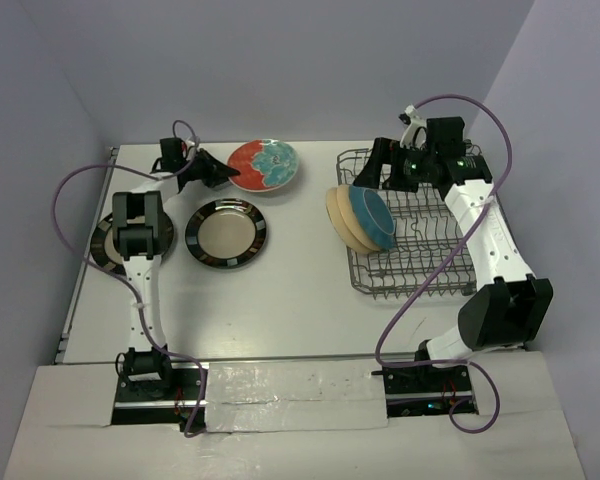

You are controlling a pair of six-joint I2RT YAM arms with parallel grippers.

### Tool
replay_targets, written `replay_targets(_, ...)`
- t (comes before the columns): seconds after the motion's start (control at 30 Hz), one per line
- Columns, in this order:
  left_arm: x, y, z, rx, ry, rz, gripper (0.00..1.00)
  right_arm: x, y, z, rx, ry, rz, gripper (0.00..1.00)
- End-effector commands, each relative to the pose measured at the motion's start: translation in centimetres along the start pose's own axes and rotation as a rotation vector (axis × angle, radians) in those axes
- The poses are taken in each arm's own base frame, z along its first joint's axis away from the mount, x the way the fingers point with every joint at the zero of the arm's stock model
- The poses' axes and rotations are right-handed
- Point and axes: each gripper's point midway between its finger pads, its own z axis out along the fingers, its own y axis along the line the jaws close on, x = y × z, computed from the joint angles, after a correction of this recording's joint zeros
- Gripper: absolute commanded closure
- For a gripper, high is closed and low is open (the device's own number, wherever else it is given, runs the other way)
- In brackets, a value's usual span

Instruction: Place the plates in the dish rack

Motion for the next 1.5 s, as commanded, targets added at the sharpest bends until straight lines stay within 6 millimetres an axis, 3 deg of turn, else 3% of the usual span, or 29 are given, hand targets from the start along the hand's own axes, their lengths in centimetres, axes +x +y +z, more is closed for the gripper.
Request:
replay_targets(0.0, 0.9, -16.5, -7.4, 0.293, 0.027, 0.296, 1.00, -2.5, 3.0, -1.6, -0.114, -0.108, -0.033, 0.00)
replay_targets(0.03, 1.7, -18.2, -8.5, 0.308, 0.032, 0.342, 1.00, -3.0, 3.2, -1.8, -0.114, -0.123, -0.035, 0.00)
replay_targets(0.1, 2.9, -18.1, -9.3, 0.289, 0.041, 0.393, 1.00, -3.5, 3.6, -1.9, -0.128, -0.133, -0.032, 0.00)
replay_targets(0.13, 3.9, -19.9, -10.6, 0.305, 0.037, 0.441, 1.00, -3.7, 3.8, -2.0, -0.135, -0.140, -0.032, 0.00)
replay_targets(0.2, 5.4, -19.5, -11.3, 0.287, 0.059, 0.470, 1.00, -4.2, 4.6, -2.2, -0.160, -0.152, -0.034, 0.00)
replay_targets(0.23, 6.4, -20.9, -12.3, 0.300, 0.054, 0.526, 1.00, -4.2, 5.2, -2.0, -0.176, -0.147, -0.040, 0.00)
replay_targets(0.33, 9.3, -21.4, -13.6, 0.287, 0.103, 0.550, 1.00, -4.1, 6.5, -1.9, -0.226, -0.129, -0.054, 0.00)
replay_targets(0.53, 15.8, -22.1, -15.2, 0.274, 0.218, 0.632, 1.00, -2.5, 8.0, -0.3, -0.295, -0.039, -0.083, 0.00)
replay_targets(0.77, 21.5, -23.6, -16.2, 0.315, 0.324, 0.697, 1.00, 0.0, 9.3, 1.5, -0.331, 0.060, -0.118, 0.00)
replay_targets(1.1, 24.7, -25.4, -17.3, 0.400, 0.385, 0.744, 1.00, 3.1, 9.5, 3.9, -0.413, 0.216, -0.103, 0.05)
replay_targets(1.47, 25.5, -25.1, -16.8, 0.416, 0.389, 0.724, 1.00, 3.8, 11.8, 3.3, -0.599, 0.286, -0.037, 0.31)
